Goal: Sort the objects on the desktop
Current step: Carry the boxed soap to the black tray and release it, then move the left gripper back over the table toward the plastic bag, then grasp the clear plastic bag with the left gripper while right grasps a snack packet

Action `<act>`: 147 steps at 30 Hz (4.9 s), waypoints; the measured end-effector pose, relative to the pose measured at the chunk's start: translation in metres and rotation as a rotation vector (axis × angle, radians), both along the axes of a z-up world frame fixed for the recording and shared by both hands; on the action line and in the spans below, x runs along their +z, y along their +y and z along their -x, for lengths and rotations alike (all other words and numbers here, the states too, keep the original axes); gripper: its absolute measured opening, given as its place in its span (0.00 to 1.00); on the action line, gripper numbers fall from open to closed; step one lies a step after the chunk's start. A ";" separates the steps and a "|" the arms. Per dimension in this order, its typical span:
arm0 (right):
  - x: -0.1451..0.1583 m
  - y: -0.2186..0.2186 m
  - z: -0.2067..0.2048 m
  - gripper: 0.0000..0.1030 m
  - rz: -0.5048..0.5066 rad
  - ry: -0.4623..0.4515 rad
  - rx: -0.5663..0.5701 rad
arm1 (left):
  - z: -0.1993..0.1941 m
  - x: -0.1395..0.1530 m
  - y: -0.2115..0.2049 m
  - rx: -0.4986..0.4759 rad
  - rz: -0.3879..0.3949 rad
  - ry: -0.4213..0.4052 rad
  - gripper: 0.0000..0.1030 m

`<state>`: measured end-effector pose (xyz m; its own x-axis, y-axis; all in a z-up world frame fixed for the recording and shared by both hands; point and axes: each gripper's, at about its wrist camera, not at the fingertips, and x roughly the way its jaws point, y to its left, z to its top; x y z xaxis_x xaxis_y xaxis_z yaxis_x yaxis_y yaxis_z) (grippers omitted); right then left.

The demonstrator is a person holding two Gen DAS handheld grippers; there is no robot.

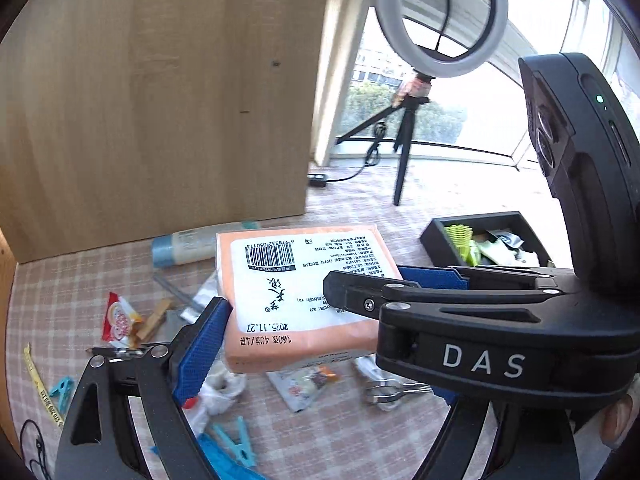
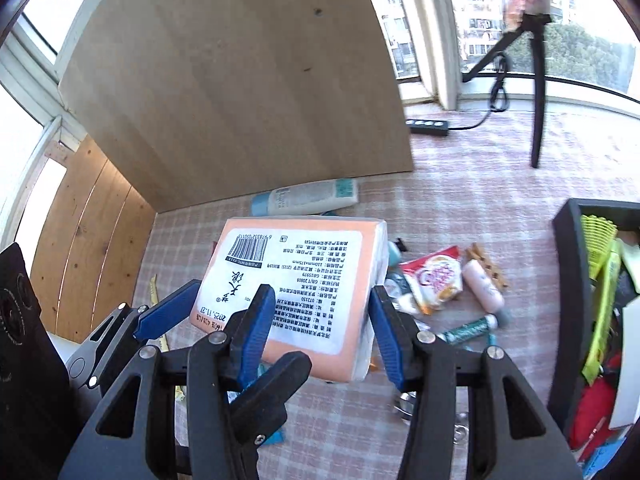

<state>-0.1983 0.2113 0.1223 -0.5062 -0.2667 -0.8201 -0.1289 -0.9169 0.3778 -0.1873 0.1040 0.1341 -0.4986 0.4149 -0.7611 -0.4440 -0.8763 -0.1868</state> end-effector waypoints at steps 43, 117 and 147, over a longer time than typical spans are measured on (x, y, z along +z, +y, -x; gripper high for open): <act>0.027 0.230 -0.209 0.48 -0.117 -0.022 -0.430 | -0.101 0.016 0.187 -0.298 0.049 -0.048 0.80; -0.106 -0.064 0.032 0.10 -0.240 -0.257 0.212 | -0.005 -0.123 -0.064 0.056 0.168 -0.247 0.23; -0.115 -0.085 0.022 0.63 -0.304 -0.297 0.295 | -0.019 -0.090 -0.085 0.146 0.133 -0.185 0.22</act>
<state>-0.2206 0.1261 0.0069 -0.1791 -0.0908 -0.9796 0.0909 -0.9930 0.0754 -0.1682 0.0194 0.0442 -0.3934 0.2395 -0.8876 -0.2803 -0.9507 -0.1323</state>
